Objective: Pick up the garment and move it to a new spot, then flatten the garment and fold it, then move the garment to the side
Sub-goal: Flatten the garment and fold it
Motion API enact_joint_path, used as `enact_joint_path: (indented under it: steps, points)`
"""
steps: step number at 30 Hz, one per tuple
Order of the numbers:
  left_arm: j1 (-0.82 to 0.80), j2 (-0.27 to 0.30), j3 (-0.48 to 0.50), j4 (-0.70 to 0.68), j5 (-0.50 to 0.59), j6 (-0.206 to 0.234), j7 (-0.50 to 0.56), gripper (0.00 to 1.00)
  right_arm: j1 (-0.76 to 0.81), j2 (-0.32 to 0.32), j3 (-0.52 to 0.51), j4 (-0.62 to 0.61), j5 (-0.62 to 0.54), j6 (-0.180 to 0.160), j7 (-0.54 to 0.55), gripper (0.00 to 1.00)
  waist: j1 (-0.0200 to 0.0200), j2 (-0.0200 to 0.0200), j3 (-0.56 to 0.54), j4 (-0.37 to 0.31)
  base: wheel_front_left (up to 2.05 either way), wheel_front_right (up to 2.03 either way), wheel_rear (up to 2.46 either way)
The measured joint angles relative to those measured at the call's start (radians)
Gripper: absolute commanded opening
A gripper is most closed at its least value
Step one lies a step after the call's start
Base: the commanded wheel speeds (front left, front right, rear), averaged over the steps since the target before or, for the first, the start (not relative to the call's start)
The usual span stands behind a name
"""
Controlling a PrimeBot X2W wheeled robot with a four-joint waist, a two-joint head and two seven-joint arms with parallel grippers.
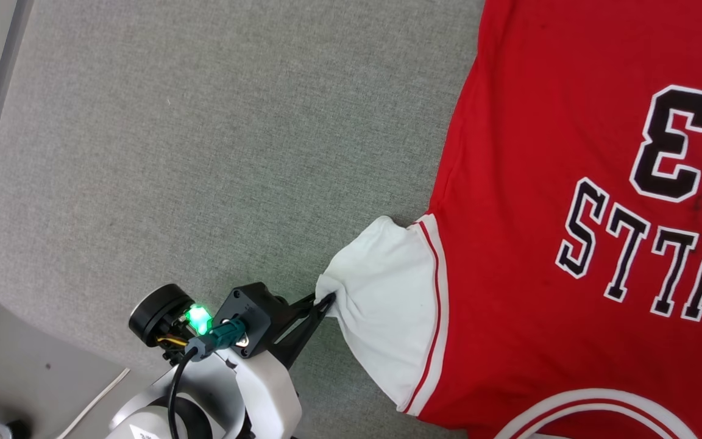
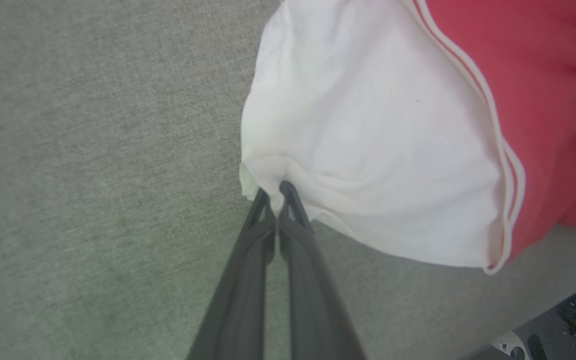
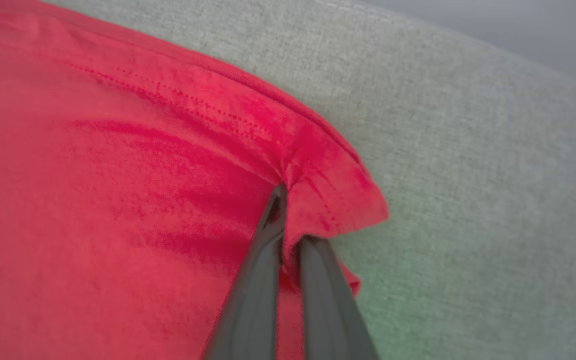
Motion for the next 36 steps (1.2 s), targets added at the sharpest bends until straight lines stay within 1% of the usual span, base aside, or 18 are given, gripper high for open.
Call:
enact_joint_path:
  steps: [5,12,19,26,30,36]
  points:
    - [-0.001,0.009,0.004,0.025,-0.008,0.004,0.005,0.0,0.087,0.001,0.0,0.001,0.025,0.0,-0.024,0.0,0.0,0.0,-0.051,-0.028,0.0,0.0,0.0]
    - [0.02,0.025,0.011,0.063,-0.026,0.014,0.015,0.0,0.259,0.008,0.026,-0.019,0.1,0.0,-0.062,0.0,0.0,0.0,-0.151,-0.087,0.0,0.0,0.0]
    - [0.061,0.031,0.012,0.104,-0.048,0.032,0.026,0.0,0.471,0.022,0.059,-0.095,0.184,0.0,-0.119,0.0,0.0,0.0,-0.264,-0.157,0.0,0.0,0.0]
    - [0.105,0.043,0.013,0.123,-0.062,0.049,0.027,0.0,0.658,0.017,0.093,-0.172,0.25,0.0,-0.175,0.0,-0.0001,0.0,-0.359,-0.222,0.0,0.0,0.0]
    - [0.121,0.045,0.012,0.129,-0.069,0.057,0.026,0.0,0.761,0.018,0.078,-0.206,0.283,0.0,-0.194,0.0,-0.0001,0.0,-0.406,-0.246,0.0,0.0,0.0]
    - [0.145,0.035,0.004,0.133,-0.077,0.067,0.016,0.0,0.923,0.031,0.02,-0.265,0.315,0.0,-0.221,0.0,0.0,0.0,-0.46,-0.262,0.0,0.0,0.0]
